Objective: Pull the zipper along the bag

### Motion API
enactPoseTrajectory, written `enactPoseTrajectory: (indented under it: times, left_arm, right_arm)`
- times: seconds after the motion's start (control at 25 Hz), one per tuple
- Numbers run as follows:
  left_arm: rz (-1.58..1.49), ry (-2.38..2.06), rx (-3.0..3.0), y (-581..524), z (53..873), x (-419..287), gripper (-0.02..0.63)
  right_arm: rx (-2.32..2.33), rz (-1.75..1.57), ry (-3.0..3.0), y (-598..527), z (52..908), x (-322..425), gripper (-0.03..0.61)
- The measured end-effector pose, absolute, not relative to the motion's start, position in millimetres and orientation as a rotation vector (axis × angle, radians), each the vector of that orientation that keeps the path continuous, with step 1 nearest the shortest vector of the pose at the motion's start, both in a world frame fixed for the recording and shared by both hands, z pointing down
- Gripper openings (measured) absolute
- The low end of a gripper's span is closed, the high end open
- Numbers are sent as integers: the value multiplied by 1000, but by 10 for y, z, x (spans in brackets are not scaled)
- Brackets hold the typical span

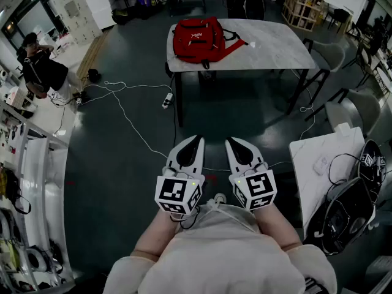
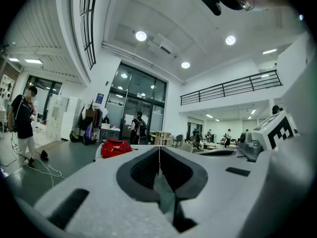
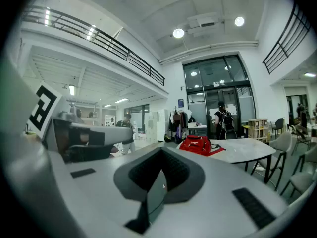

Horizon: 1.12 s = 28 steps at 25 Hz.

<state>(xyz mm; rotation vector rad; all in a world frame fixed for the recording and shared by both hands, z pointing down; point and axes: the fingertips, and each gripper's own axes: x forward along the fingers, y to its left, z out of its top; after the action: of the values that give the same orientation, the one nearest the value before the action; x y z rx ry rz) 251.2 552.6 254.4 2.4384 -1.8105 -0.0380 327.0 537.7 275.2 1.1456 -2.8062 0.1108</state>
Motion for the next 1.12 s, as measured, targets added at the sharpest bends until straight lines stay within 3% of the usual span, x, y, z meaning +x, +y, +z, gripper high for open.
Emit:
enactPoseTrajectory:
  times: [1.12]
  left_arm:
    - [99, -1848, 2372, 4726, 2958, 2607, 20]
  right_arm:
    - [1057, 285, -2780, 4600, 3268, 3362, 28]
